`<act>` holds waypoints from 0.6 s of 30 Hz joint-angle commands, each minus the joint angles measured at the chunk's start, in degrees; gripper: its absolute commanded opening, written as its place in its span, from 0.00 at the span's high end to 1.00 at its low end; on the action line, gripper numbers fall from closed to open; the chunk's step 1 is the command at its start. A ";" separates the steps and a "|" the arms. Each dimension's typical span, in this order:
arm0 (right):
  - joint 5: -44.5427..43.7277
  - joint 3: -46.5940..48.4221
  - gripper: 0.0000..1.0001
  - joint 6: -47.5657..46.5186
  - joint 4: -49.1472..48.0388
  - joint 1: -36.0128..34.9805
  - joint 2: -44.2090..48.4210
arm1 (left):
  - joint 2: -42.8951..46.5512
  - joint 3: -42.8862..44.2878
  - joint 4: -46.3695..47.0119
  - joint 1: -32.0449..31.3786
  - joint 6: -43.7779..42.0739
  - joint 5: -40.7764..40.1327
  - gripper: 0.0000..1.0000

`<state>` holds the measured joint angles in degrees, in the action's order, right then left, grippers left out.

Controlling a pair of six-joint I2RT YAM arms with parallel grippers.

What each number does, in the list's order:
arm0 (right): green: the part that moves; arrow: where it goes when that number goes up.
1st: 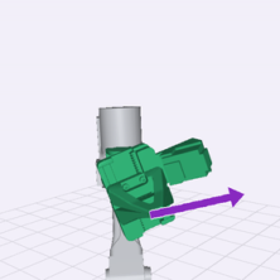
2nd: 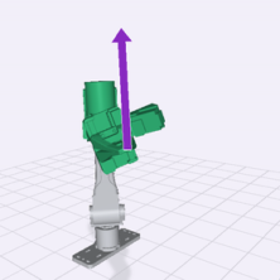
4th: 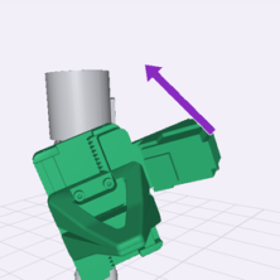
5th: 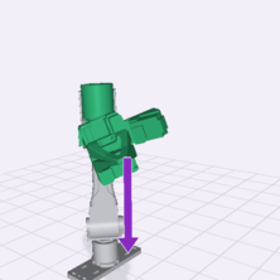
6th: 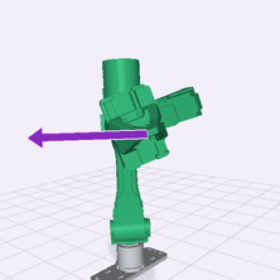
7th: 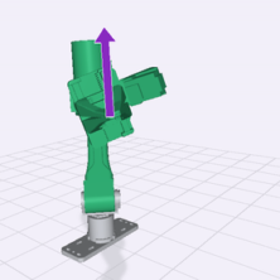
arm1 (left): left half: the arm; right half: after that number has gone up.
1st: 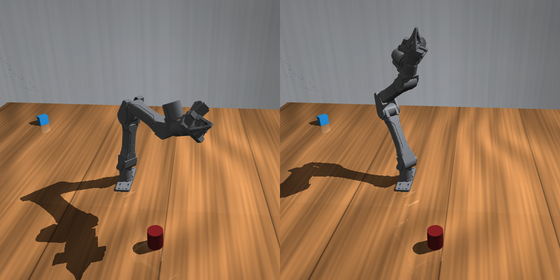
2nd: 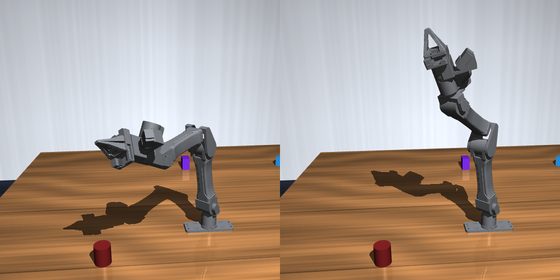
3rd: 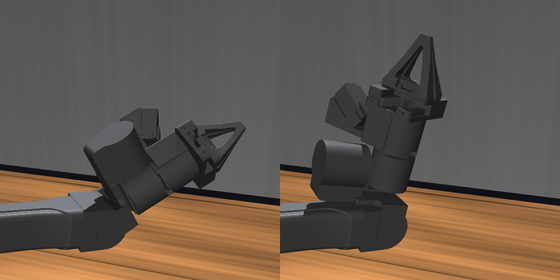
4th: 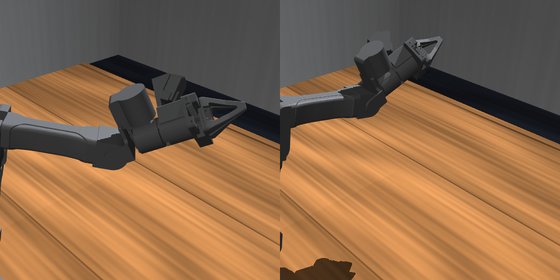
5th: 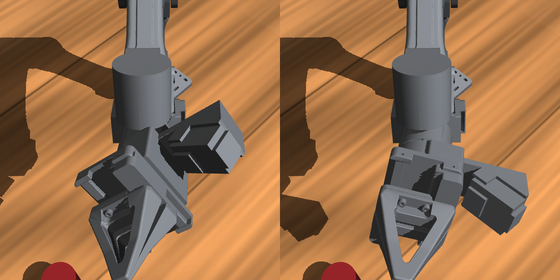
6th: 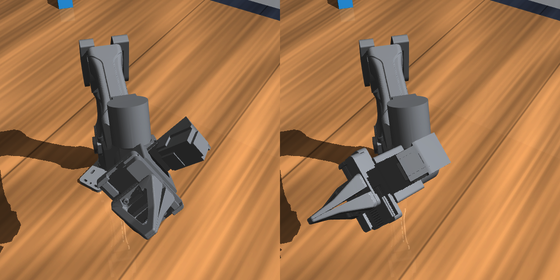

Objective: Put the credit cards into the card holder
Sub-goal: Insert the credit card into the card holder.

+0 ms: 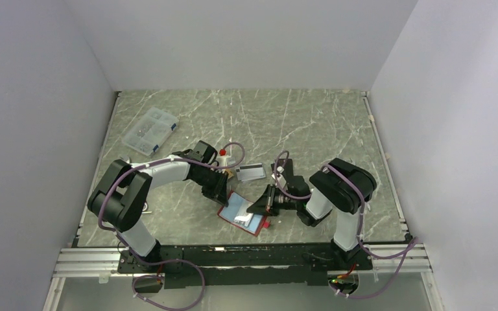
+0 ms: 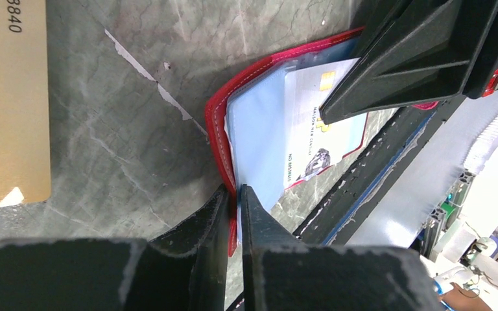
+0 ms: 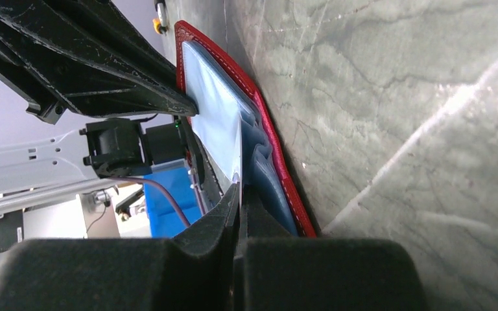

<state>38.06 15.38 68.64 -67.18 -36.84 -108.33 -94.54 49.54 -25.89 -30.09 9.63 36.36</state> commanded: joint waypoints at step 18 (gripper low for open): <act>-14.27 0.64 0.96 -2.52 9.72 -4.63 6.61 | -0.51 -1.17 3.14 -0.47 4.11 6.79 0.68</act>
<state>30.09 14.83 69.25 -64.34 -40.97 -104.81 -95.42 48.01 -23.11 -30.09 13.13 38.74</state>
